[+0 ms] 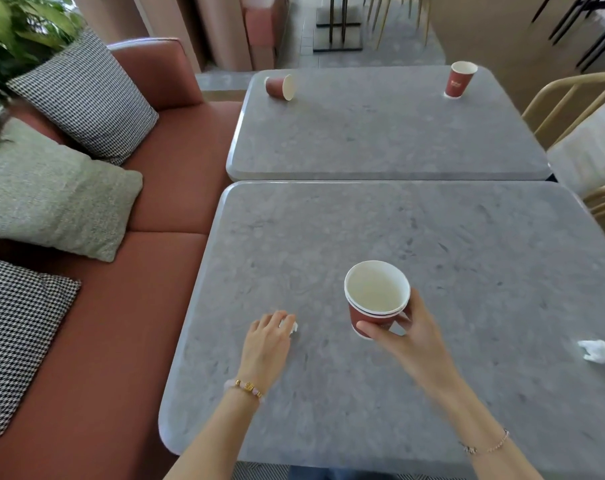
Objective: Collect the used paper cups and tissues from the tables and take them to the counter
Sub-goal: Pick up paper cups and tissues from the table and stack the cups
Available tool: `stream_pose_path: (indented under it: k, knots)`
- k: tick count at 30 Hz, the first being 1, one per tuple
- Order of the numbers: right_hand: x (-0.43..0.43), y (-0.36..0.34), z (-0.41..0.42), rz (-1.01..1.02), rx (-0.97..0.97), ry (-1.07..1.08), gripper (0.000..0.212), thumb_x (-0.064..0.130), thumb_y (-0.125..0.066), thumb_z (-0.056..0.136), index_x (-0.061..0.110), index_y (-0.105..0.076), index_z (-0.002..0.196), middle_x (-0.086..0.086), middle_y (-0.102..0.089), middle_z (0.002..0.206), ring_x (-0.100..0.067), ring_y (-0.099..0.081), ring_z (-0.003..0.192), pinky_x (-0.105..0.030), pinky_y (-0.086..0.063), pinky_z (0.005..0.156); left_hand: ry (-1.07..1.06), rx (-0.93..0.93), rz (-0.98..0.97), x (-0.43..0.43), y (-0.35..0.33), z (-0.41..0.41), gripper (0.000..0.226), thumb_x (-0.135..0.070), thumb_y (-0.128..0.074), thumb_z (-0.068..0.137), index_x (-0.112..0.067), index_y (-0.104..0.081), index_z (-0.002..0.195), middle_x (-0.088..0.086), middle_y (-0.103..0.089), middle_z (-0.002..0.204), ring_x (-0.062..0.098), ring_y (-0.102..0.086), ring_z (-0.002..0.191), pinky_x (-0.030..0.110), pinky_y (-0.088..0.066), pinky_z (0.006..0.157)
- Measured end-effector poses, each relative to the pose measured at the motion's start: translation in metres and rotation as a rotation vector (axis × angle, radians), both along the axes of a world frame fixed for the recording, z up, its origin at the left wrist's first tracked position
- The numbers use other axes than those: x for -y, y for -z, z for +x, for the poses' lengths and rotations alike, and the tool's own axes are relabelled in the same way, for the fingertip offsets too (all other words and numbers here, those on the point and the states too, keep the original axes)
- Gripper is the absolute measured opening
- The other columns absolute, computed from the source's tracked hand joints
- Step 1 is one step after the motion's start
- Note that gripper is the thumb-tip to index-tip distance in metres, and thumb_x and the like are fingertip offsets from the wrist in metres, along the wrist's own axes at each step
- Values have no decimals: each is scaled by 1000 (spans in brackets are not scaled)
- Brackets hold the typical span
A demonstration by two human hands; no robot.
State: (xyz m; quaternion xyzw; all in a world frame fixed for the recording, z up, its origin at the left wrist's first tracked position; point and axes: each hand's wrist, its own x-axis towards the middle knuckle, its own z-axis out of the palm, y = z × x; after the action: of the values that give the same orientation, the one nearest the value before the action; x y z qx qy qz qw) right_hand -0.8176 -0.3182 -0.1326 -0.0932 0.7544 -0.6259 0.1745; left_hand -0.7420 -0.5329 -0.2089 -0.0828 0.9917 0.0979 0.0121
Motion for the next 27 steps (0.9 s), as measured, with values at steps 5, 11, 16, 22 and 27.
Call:
stream_pose_path:
  k: [5, 11, 16, 22, 27]
  knots:
    - [-1, -2, -3, -12, 10, 1, 59, 13, -83, 69, 46, -53, 108, 31, -62, 106, 9, -59, 101, -8, -46, 79, -59, 54, 46, 0, 6, -3, 21, 0, -64, 78, -11, -64, 96, 5, -62, 98, 28, -61, 84, 34, -47, 68]
    - [-1, -3, -9, -11, -7, 2, 60, 14, -84, 69, 49, -54, 106, 29, -63, 107, 9, -59, 101, -7, -45, 78, -39, -34, 31, -1, -14, -12, 38, 7, -84, 44, -13, -64, 70, 2, -61, 68, 24, -59, 53, 30, -46, 43]
    - [3, -5, -10, -13, -29, 20, 63, 15, -84, 67, 43, -52, 113, 23, -62, 114, 7, -59, 105, -12, -47, 83, -54, -213, 124, 0, -41, -19, 26, 5, -76, 63, -12, -65, 81, 4, -63, 80, 29, -59, 65, 36, -47, 54]
    - [2, -18, 14, -26, -98, 76, 61, 24, -85, 64, 54, -52, 107, 29, -62, 110, 7, -59, 105, -10, -46, 81, 4, -391, 215, -10, -85, -12, 19, 1, -74, 71, -11, -67, 85, 3, -64, 86, 27, -58, 71, 34, -47, 58]
    - [-8, -26, 54, -31, -131, 191, 61, 32, -84, 61, 60, -50, 103, 32, -60, 110, 9, -58, 104, -14, -45, 80, 132, -424, 304, -19, -110, 7, 13, 2, -70, 77, -5, -66, 87, 8, -62, 94, 30, -56, 80, 41, -51, 60]
